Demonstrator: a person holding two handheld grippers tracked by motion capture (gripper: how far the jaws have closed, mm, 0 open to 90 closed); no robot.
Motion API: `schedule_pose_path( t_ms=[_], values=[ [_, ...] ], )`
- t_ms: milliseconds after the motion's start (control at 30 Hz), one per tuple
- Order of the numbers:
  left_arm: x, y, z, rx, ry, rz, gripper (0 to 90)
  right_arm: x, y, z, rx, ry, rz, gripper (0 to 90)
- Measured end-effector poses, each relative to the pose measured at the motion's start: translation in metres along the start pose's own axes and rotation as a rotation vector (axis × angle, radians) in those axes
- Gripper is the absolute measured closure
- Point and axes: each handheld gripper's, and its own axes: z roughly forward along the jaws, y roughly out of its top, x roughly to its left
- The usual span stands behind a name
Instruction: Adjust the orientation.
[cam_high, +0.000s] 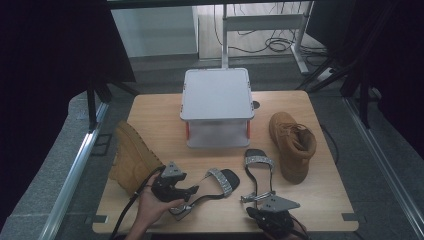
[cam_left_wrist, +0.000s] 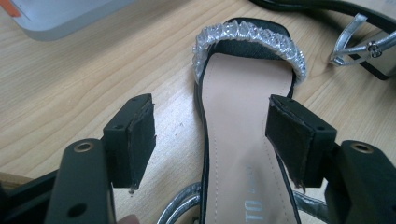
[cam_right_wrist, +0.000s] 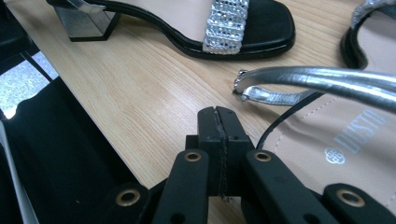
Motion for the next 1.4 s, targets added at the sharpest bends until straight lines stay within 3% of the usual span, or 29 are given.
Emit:
schedule_pose_path(
  t_ms=[467,800,1400],
  values=[
    [0.001,0.0,0.001,0.016,-0.002,0.002,32.9,-0.011,-0.012,-0.016,-0.009,-0.042,0.033,89.2],
    [0.0,0.0,0.002,0.021,0.001,0.003,32.8,-0.03,-0.025,-0.035,-0.027,-0.092,0.08,89.2],
    [0.0,-0.001,0.003,0.022,0.003,-0.003,32.8,-0.059,-0.043,-0.064,-0.041,-0.141,0.14,89.3]
  ],
)
